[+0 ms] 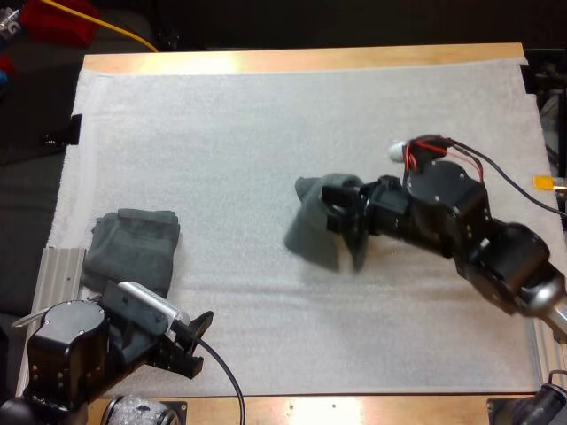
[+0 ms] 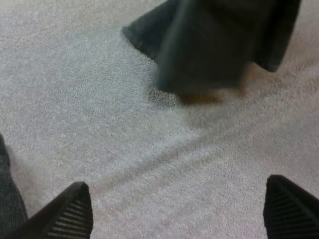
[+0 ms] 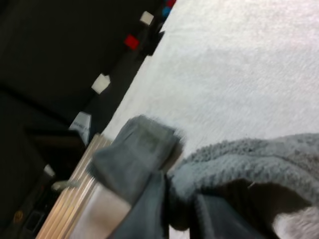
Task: Pick towel from pile, fold and stack
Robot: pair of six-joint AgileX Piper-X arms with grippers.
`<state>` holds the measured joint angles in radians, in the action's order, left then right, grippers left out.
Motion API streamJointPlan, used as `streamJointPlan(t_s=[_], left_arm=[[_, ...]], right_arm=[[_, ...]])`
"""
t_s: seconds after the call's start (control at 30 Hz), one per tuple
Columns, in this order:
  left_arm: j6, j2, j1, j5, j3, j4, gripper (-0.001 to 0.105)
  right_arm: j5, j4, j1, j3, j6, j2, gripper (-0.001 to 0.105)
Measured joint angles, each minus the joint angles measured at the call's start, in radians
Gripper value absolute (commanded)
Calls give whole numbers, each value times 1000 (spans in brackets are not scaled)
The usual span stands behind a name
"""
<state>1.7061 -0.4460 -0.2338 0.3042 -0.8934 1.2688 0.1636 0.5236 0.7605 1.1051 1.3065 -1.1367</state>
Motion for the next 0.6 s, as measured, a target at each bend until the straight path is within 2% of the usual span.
streamJointPlan(t_s=[0.37,0.6], left_arm=[[0,0,0,0,0,0,69],[0,0,0,0,0,0,69]], right_arm=[[-64,155,153,0,-23,156,1],[-168,238,280,28,-72,234,1]])
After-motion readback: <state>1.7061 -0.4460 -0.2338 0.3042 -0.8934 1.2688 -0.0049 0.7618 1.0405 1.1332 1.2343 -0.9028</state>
